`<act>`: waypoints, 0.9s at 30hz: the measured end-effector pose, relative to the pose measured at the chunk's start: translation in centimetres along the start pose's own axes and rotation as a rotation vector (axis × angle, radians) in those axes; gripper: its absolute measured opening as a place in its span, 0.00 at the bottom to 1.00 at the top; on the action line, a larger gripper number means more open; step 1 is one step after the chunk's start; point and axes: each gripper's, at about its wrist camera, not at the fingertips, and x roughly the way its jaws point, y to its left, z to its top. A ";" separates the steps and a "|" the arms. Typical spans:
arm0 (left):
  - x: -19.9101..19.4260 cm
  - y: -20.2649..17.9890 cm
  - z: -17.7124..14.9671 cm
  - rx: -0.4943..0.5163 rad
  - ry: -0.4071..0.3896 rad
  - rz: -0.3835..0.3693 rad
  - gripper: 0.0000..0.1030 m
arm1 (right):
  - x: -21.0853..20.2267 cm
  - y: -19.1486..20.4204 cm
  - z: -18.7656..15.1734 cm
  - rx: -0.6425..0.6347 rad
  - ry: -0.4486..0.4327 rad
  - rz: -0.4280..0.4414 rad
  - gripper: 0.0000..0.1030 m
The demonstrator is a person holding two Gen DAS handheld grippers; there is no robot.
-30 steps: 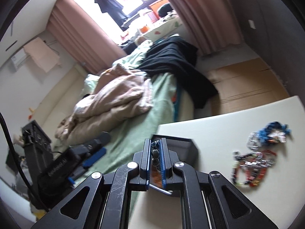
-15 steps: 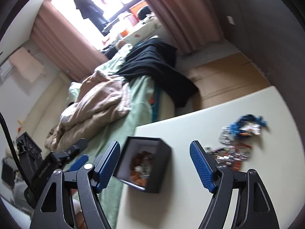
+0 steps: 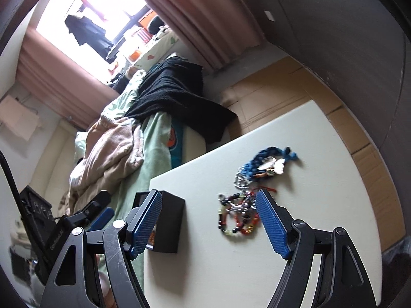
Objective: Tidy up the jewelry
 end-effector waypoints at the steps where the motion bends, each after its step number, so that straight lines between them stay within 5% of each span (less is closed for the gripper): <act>1: 0.5 -0.7 -0.1 0.018 0.015 0.001 0.79 | -0.1 -0.3 0.1 0.009 0.001 -0.002 0.74; 9: 3.3 -3.7 -0.7 0.099 0.090 0.012 0.65 | -1.0 -2.9 0.6 0.069 -0.008 -0.012 0.74; 18: 8.1 -5.2 -1.1 0.147 0.232 0.106 0.43 | -0.6 -4.6 0.9 0.133 0.012 -0.021 0.74; 27: 12.3 -5.8 -1.5 0.192 0.354 0.186 0.36 | 0.3 -6.3 1.6 0.167 0.025 -0.053 0.74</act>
